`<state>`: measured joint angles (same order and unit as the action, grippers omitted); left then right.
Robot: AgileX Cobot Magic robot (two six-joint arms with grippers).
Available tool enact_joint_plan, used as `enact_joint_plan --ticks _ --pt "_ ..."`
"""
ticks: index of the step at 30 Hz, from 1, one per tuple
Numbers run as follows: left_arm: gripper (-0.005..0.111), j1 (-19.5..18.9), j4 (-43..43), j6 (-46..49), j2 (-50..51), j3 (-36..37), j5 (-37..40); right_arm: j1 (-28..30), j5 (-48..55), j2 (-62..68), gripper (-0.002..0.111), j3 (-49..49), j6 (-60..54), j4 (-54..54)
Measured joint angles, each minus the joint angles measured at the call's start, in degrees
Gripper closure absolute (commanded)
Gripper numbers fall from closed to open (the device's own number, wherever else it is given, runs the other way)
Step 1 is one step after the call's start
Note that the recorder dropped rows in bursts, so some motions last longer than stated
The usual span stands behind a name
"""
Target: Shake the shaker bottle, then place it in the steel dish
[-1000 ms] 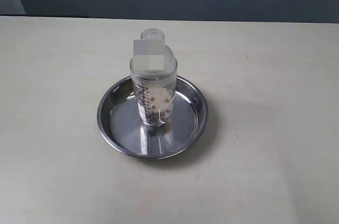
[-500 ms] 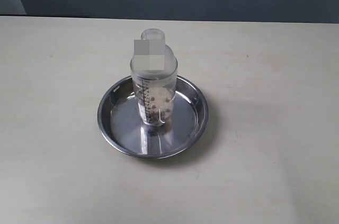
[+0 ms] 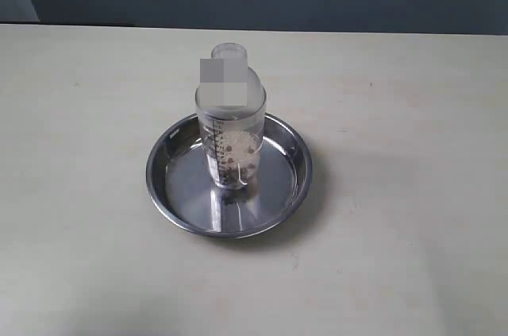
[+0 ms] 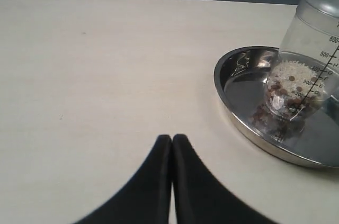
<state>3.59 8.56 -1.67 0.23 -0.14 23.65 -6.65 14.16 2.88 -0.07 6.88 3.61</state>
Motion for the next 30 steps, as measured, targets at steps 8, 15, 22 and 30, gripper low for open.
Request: enact_joint_plan --ticks 8,15,22,30 --pt "0.106 0.0 -0.5 -0.4 0.0 0.4 -1.4 0.0 0.0 0.0 0.109 0.0 0.0 0.0" --pt "0.106 0.0 -1.0 -0.4 0.0 0.4 -11.9 0.0 0.0 0.0 0.109 0.0 0.0 0.0" --pt "0.106 0.0 -1.9 -0.4 0.0 0.4 -12.1 0.0 0.1 0.0 0.109 0.0 0.0 0.0" --pt "0.106 0.0 -2.0 -0.4 0.0 0.4 -12.1 0.0 0.1 0.0 0.109 0.0 0.0 0.0"
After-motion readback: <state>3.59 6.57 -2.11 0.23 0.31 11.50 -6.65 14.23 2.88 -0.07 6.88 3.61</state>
